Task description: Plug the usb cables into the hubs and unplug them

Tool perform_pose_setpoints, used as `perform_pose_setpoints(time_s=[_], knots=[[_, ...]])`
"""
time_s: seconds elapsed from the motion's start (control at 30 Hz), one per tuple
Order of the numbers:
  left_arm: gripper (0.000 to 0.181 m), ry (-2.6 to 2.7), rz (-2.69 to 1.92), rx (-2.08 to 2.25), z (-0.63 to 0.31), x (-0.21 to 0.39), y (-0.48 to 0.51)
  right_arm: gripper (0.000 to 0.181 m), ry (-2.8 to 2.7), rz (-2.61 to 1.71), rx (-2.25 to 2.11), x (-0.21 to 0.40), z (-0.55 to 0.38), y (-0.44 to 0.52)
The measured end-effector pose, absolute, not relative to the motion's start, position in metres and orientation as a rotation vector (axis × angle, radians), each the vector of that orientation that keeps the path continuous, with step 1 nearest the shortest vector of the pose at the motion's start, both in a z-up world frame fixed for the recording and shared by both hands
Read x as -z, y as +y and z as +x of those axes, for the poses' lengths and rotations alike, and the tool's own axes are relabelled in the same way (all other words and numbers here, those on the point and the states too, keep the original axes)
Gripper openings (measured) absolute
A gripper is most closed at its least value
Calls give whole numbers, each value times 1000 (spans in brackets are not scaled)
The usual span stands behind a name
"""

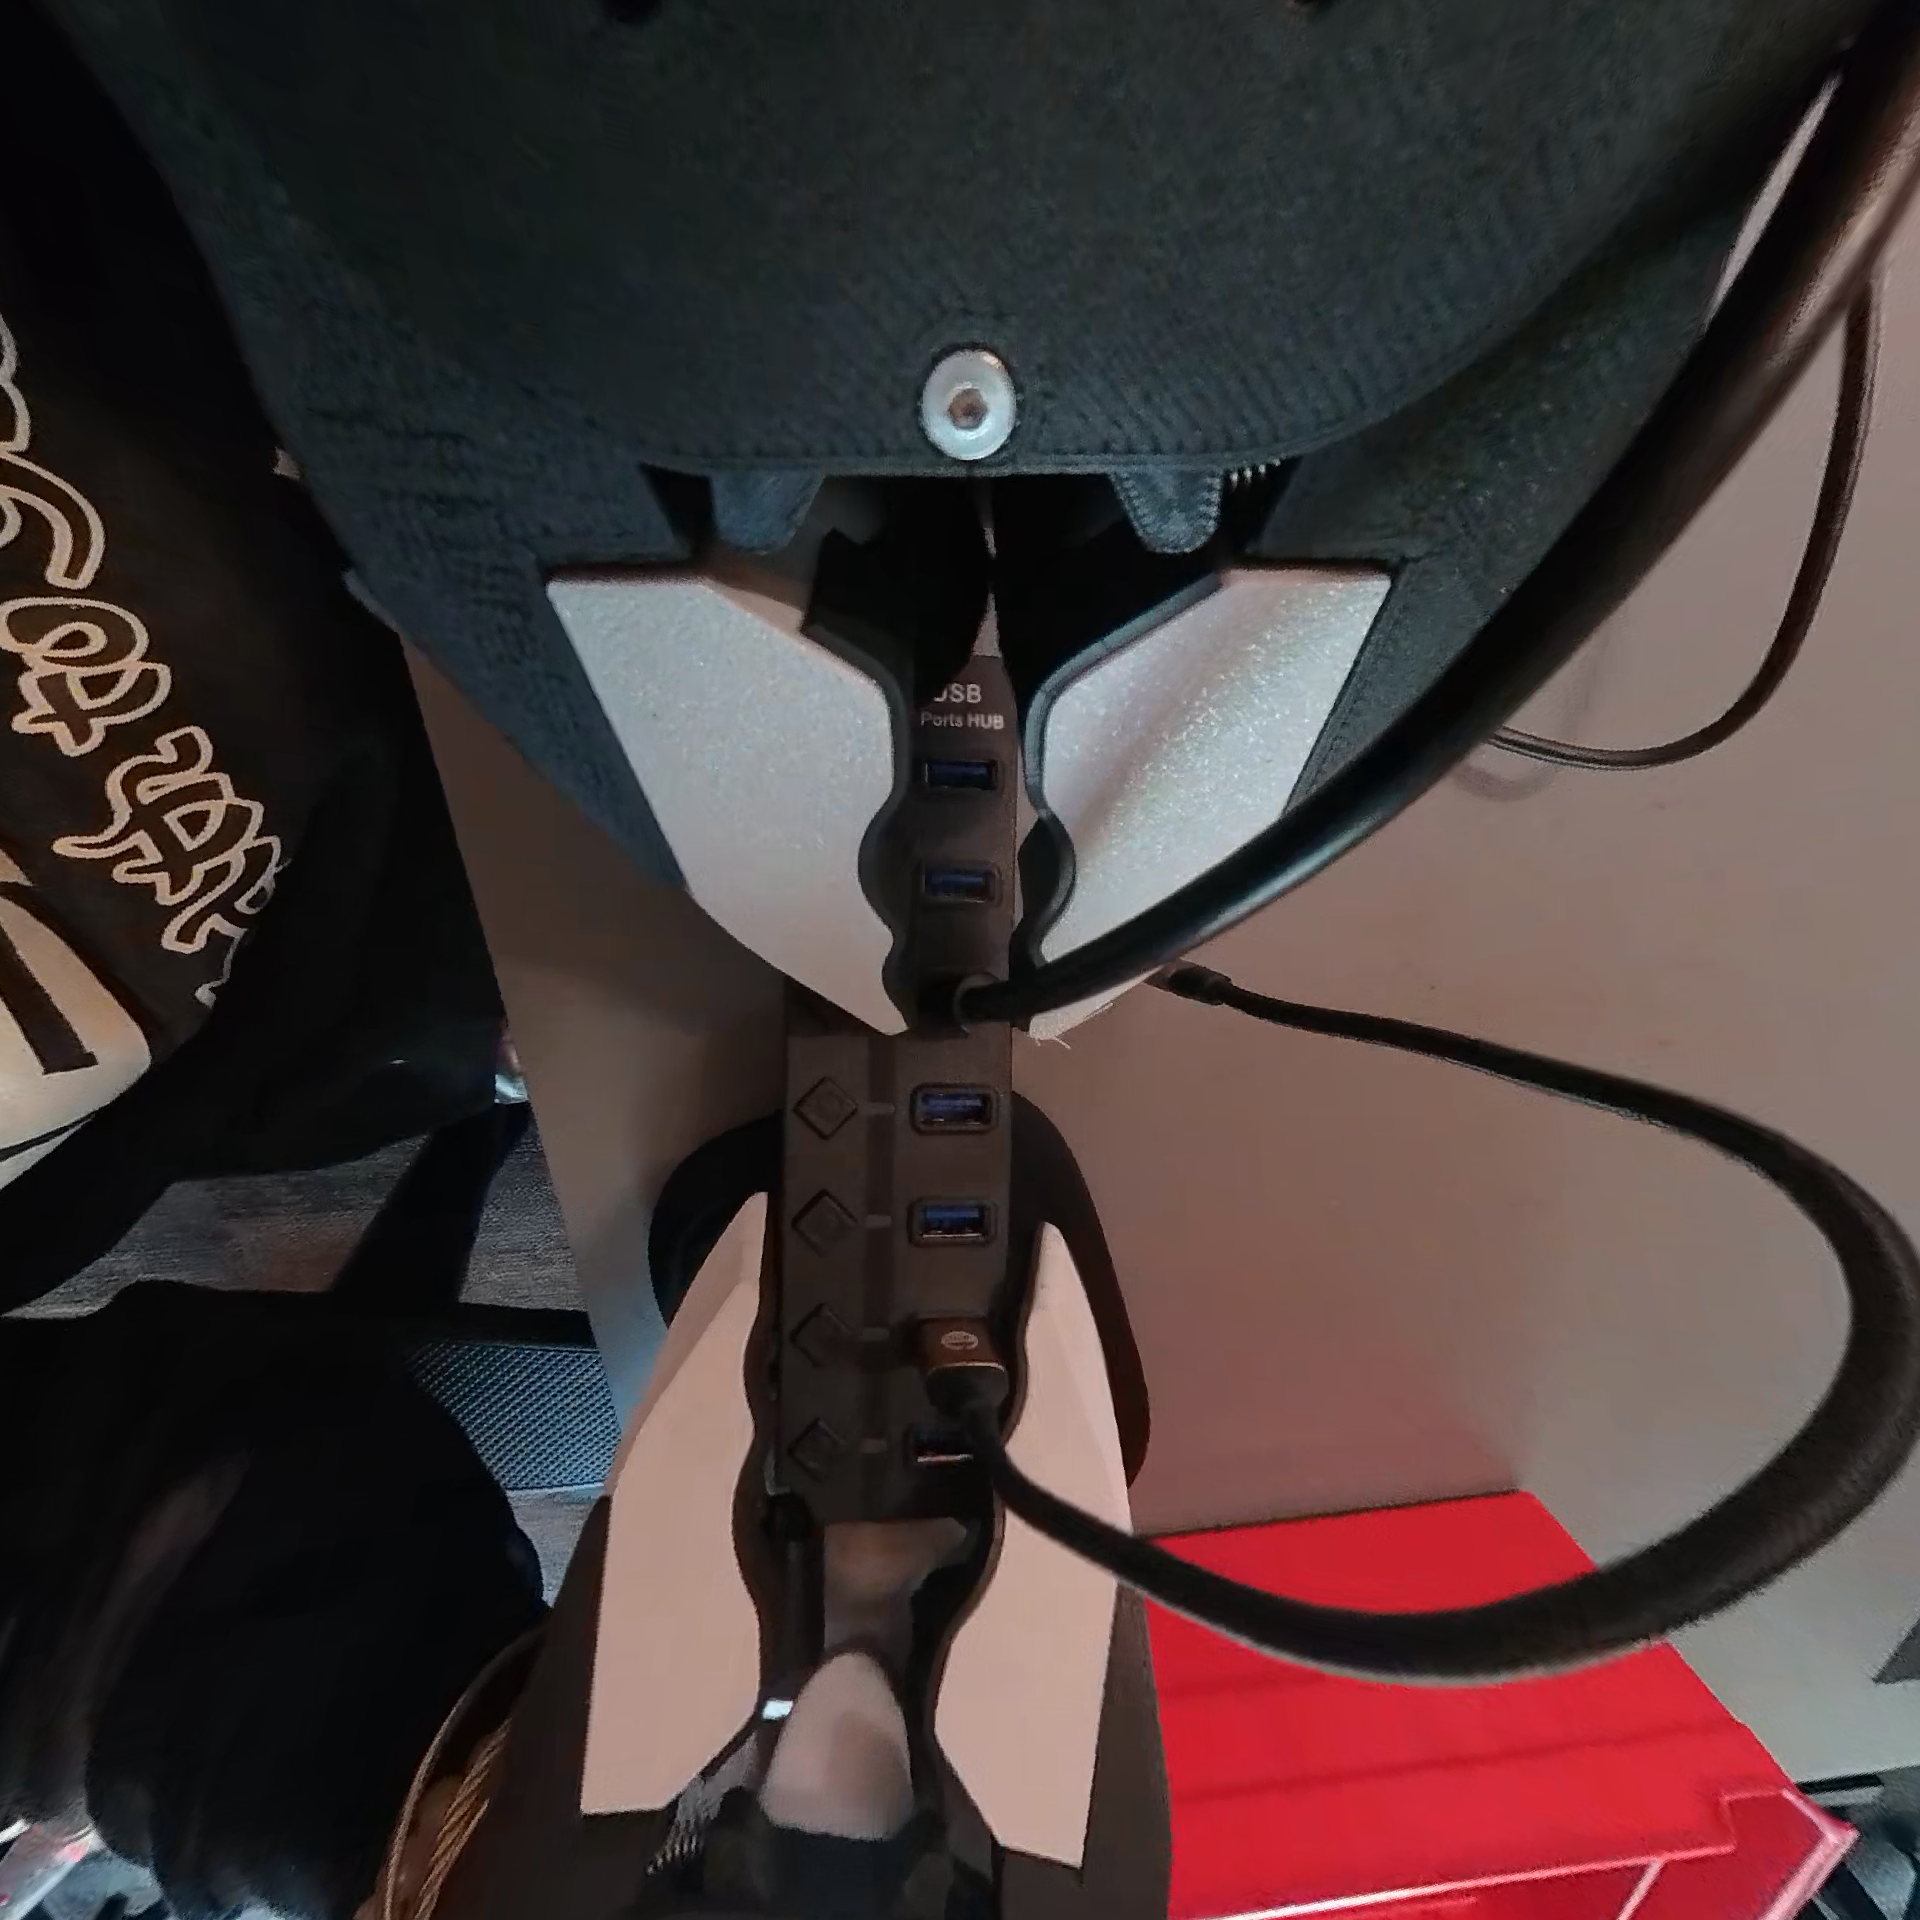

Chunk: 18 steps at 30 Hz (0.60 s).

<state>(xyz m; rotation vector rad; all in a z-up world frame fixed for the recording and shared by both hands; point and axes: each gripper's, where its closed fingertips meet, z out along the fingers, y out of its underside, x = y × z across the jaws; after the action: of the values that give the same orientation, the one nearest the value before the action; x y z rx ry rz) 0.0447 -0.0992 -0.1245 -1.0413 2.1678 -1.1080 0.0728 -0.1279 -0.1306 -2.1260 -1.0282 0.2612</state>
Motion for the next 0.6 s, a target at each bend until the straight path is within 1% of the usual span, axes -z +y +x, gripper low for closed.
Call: perform_pose_setpoints(time_s=[0.03, 0.07, 0.23, 0.3, 0.4, 0.47, 0.53, 0.6], knots=[[16, 2164, -1051, 1113, 46, 126, -99, 53, -1038, -2125, -267, 131, 73, -129], [16, 2165, -1053, 1122, 47, 128, -100, 48, -1052, -2120, -280, 132, 71, -130], [17, 2181, -1046, 1093, 50, 137, -103, 48, -1058, -2227, -299, 153, 74, -131], [18, 2152, -1070, 1127, 49, 136, -100, 48, -1005, -2203, -368, 149, 73, -129], [35, 2149, -1072, 1160, 41, 133, -99, 50, -945, -2228, -401, 150, 80, -130], [38, 2119, -1042, 1184, 36, 124, -99, 65, -933, -2272, -372, 153, 87, -133], [43, 2120, -1037, 1165, 29, 124, -97, 75, -936, -2293, -370, 155, 89, -138], [53, 2185, -1064, 1101, 23, 138, -95, 79, -946, -2300, -377, 156, 87, -140]])
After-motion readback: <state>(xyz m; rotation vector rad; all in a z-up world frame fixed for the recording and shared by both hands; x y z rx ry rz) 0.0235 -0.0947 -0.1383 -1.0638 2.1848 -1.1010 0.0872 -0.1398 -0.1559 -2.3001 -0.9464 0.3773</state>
